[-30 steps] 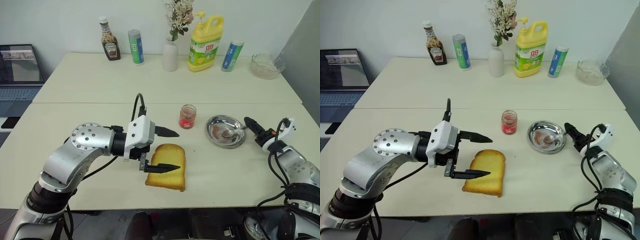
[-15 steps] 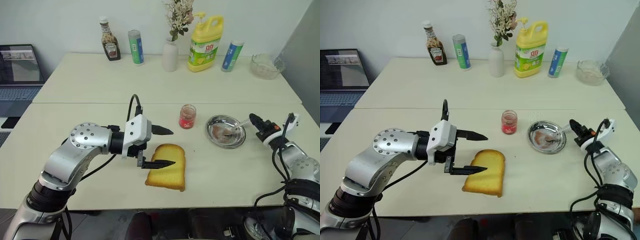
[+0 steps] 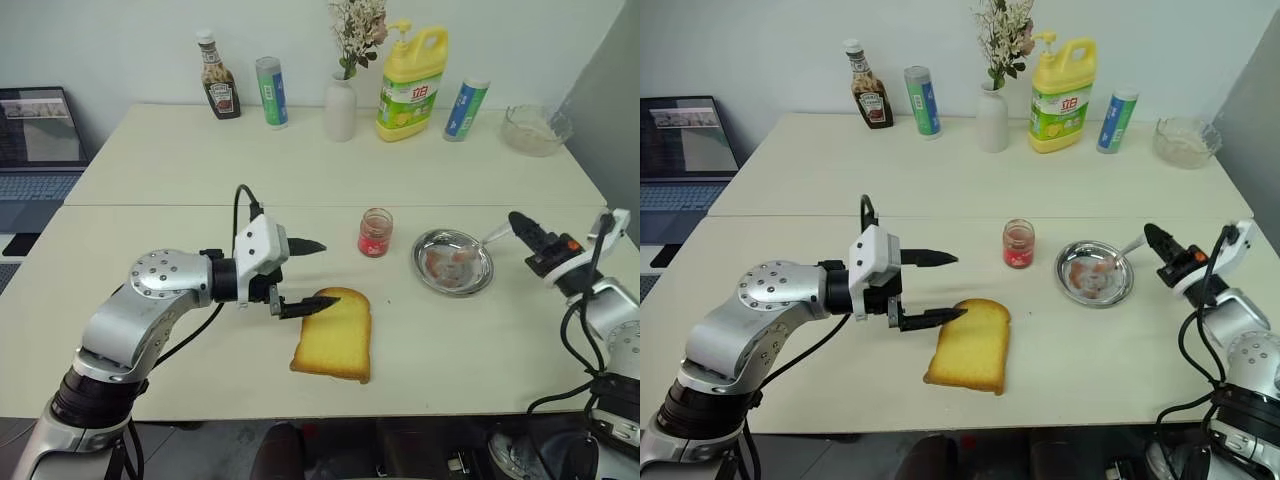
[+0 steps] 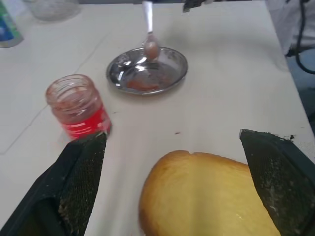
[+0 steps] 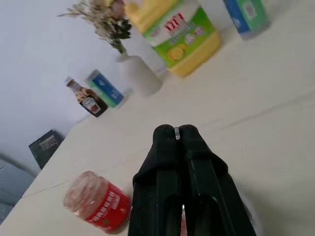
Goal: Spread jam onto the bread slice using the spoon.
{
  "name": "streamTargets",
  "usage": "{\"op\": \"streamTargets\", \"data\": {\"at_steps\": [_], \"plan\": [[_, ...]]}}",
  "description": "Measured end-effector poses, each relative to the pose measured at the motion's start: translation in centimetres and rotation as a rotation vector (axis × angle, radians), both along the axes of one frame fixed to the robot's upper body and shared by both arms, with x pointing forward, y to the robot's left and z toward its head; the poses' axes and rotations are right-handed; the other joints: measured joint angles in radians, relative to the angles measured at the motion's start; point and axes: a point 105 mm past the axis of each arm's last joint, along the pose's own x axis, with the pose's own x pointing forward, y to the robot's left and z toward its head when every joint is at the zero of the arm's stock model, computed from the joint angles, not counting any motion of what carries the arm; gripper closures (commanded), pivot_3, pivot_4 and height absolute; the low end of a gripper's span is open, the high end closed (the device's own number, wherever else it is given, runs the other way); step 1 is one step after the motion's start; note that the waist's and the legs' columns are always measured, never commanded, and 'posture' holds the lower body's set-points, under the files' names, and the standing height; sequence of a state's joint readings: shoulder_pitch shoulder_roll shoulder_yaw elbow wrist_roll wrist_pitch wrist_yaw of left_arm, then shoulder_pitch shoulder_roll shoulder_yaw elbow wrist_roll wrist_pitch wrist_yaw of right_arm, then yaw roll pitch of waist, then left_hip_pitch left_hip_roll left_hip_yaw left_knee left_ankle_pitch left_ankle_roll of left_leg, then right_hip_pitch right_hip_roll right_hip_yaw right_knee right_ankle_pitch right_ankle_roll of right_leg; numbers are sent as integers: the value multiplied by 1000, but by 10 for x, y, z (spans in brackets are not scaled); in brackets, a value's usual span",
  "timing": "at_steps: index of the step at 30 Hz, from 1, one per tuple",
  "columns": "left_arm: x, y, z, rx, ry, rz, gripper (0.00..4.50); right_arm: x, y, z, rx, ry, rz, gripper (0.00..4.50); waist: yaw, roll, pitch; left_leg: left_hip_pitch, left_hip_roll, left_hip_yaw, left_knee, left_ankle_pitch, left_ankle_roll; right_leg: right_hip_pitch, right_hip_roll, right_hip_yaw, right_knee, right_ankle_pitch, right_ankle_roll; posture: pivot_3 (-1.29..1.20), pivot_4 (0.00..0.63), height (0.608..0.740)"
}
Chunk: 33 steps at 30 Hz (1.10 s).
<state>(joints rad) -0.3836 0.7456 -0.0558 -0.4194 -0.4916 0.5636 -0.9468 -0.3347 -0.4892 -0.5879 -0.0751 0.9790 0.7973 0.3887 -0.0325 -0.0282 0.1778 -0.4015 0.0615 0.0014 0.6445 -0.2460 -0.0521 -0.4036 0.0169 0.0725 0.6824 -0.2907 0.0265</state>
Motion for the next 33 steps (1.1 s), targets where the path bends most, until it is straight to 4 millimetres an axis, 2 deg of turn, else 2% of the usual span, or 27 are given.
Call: {"op": "streamTargets", "data": {"at_steps": [3,7,9,13,17,23,28,33], "plan": [[1,8,-4,-10,12,61,0,-6,9,24,-23,-67,8,4476,-2,0,0,0,0,0,0,0,0,0,0,0,0,0,0,0,150,740],[-7,16,-16,-8,59,112,0,-1,51,71,-177,-191,87,4476,-16,2,1,0,1,0,0,0,0,-1,1,0,1,0,0,0,150,740],[-6,17,-16,2,50,126,0,4,73,82,-261,-234,126,4476,-16,2,1,0,1,-1,0,0,0,-1,1,-1,1,-1,1,0,150,740],[-2,20,-16,20,30,154,0,21,120,73,-430,-245,240,4476,-15,2,1,-1,0,1,0,0,0,-1,0,0,0,0,0,0,150,740],[0,18,-15,23,17,162,0,35,152,71,-524,-300,291,4476,-12,2,1,-1,0,0,0,0,0,-2,0,0,0,0,-1,0,150,740],[0,17,-16,25,21,160,0,53,163,55,-613,-314,285,4476,0,2,1,-1,1,0,0,0,0,-2,0,-1,0,0,-1,0,150,740],[-2,13,-15,3,26,148,0,56,171,43,-731,-360,312,4476,0,2,1,-1,1,0,0,0,0,-2,0,-1,0,1,-1,0,150,740],[-3,13,-15,4,21,144,0,53,179,41,-819,-420,338,4476,0,2,1,-1,1,0,0,0,0,-2,0,-1,0,1,-1,0,150,740]]}}
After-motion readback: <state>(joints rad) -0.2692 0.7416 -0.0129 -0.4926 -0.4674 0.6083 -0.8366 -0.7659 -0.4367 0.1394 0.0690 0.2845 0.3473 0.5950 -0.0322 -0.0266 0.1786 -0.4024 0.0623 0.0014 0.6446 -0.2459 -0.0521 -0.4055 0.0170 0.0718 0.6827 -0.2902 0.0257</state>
